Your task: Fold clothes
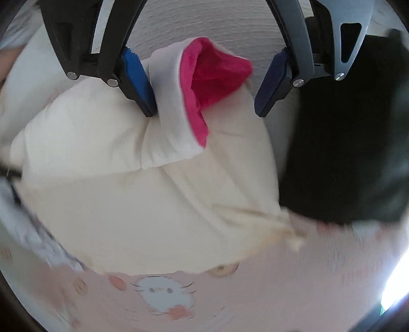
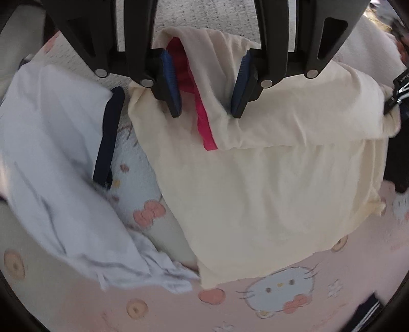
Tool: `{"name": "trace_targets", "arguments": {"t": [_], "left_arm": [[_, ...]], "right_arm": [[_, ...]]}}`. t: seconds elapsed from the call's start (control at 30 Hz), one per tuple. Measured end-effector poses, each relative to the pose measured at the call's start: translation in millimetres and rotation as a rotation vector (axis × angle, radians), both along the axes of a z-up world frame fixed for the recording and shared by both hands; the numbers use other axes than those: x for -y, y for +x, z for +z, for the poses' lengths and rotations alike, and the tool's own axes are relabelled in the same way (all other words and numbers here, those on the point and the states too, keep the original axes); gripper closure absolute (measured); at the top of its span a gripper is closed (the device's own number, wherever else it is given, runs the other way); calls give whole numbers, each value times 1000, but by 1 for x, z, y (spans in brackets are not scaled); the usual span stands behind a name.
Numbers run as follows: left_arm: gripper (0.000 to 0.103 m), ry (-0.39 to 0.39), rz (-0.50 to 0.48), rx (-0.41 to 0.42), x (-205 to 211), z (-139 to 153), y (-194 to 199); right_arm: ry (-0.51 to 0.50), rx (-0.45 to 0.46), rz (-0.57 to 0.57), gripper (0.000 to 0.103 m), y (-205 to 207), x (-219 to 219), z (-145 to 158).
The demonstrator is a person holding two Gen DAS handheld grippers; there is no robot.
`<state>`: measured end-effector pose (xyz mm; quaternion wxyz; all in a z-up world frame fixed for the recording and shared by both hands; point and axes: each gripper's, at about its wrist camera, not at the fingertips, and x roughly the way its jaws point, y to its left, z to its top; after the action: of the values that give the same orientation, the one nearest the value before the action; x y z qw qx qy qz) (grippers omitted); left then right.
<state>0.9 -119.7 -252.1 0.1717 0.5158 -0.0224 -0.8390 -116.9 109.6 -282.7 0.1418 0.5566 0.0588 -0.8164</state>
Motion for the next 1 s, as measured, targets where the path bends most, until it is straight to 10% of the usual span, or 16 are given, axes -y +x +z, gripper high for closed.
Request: {"name": "trace_targets", "arguments": {"t": [0.27, 0.5, 1.0], "left_arm": [[25, -183, -176, -46, -56, 37, 12], [25, -278, -348, -38, -85, 42, 3], [25, -787, -791, 108, -140, -26, 30]], "right_arm": [[104, -155, 157, 29, 36, 11, 43], [235, -175, 330, 28, 56, 44, 51], [585, -247, 779, 28, 114, 89, 5]]}}
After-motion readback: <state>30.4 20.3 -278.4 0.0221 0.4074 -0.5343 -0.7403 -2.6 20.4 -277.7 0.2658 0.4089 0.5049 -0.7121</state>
